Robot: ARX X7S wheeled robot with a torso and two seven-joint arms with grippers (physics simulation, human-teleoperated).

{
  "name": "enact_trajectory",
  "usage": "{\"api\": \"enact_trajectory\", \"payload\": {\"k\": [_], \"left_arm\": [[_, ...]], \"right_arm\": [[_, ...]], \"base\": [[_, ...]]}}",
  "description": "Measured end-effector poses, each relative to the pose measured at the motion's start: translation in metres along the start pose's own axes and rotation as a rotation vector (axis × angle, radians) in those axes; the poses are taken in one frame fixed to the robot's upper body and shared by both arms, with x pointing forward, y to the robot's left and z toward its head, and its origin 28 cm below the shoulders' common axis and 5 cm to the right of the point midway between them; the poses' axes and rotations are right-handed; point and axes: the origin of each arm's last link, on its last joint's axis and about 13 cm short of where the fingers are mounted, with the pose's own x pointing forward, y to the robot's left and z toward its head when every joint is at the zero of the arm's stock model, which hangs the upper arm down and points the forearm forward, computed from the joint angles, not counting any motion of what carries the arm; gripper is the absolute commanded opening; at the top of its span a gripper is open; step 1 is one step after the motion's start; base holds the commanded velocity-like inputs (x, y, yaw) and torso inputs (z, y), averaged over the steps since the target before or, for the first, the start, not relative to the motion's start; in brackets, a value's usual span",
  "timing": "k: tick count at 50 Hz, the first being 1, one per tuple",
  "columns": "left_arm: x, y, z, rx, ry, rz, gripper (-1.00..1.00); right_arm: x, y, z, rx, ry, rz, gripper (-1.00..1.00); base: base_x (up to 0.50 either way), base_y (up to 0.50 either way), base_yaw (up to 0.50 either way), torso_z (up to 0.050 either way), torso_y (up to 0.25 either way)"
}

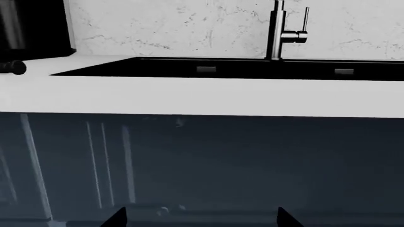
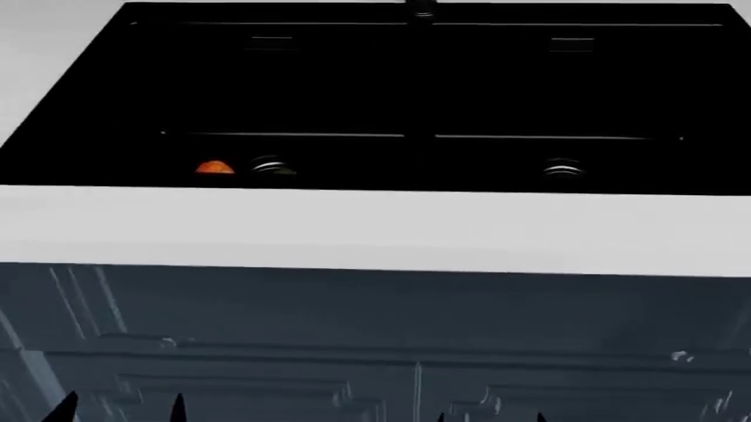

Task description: Pick the vegetables from the sink and place them on the cutting board.

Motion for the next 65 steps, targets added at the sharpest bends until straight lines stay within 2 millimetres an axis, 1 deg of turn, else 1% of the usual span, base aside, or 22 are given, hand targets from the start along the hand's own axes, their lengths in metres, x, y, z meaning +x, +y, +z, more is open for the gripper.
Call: {"api": "enact_trajectory", "payload": {"k": [24, 27, 31, 34, 37, 43, 46, 49, 53, 59, 62, 65], "left_arm": [[0.0, -0.001, -0.001, 0.007, -0.002, -0.007, 1.0], [0.0, 0.0, -0.001, 0.007, -0.004, -0.005, 1.0], [0.003, 0.001, 0.004, 0.017, -0.012, -0.004, 1.0], [0.012, 0.002, 0.017, 0.039, -0.032, -0.005, 1.0], [0.025, 0.001, 0.038, 0.064, -0.059, -0.005, 1.0], [0.055, -0.002, 0.081, 0.108, -0.104, 0.0, 1.0], [0.071, -0.002, 0.098, 0.12, -0.107, 0.014, 1.0], [0.089, 0.0, 0.11, 0.134, -0.102, 0.036, 1.0], [0.112, 0.002, 0.118, 0.151, -0.075, 0.073, 1.0], [0.144, 0.008, 0.114, 0.168, -0.017, 0.127, 1.0], [0.155, 0.011, 0.111, 0.174, 0.007, 0.148, 1.0], [0.163, 0.013, 0.108, 0.174, 0.024, 0.167, 1.0]], "right_arm": [[0.0, 0.0, -0.001, 0.013, 0.005, -0.001, 1.0], [0.0, 0.001, -0.001, 0.024, 0.02, 0.003, 1.0], [-0.002, 0.0, 0.008, 0.012, 0.052, 0.021, 1.0], [0.002, -0.004, 0.025, -0.006, 0.056, 0.035, 1.0], [0.012, -0.009, 0.046, -0.023, 0.05, 0.049, 1.0], [0.038, -0.022, 0.09, -0.06, 0.026, 0.046, 1.0], [0.053, -0.029, 0.111, -0.085, 0.014, 0.031, 1.0], [0.07, -0.038, 0.128, -0.097, 0.009, 0.011, 1.0], [0.096, -0.047, 0.144, -0.109, 0.025, -0.021, 1.0], [0.135, -0.06, 0.152, -0.135, 0.091, -0.085, 1.0], [0.15, -0.065, 0.155, -0.161, 0.127, -0.105, 1.0], [0.16, -0.068, 0.158, -0.182, 0.15, -0.119, 1.0]], "base": [[0.03, 0.5, 0.0, 0.0, 0.0], [0.0, 0.0, 0.0, 0.0, 0.0], [0.0, 0.0, 0.0, 0.0, 0.0], [0.0, 0.0, 0.0, 0.0, 0.0], [0.0, 0.0, 0.0, 0.0, 0.0], [0.0, 0.0, 0.0, 0.0, 0.0], [0.0, 0.0, 0.0, 0.0, 0.0], [0.0, 0.0, 0.0, 0.0, 0.0], [0.0, 0.0, 0.0, 0.0, 0.0], [0.13, 0.0, 0.0, 0.0, 0.0], [0.5, 0.0, 0.0, 0.0, 0.0], [0.5, 0.0, 0.0, 0.0, 0.0]]}}
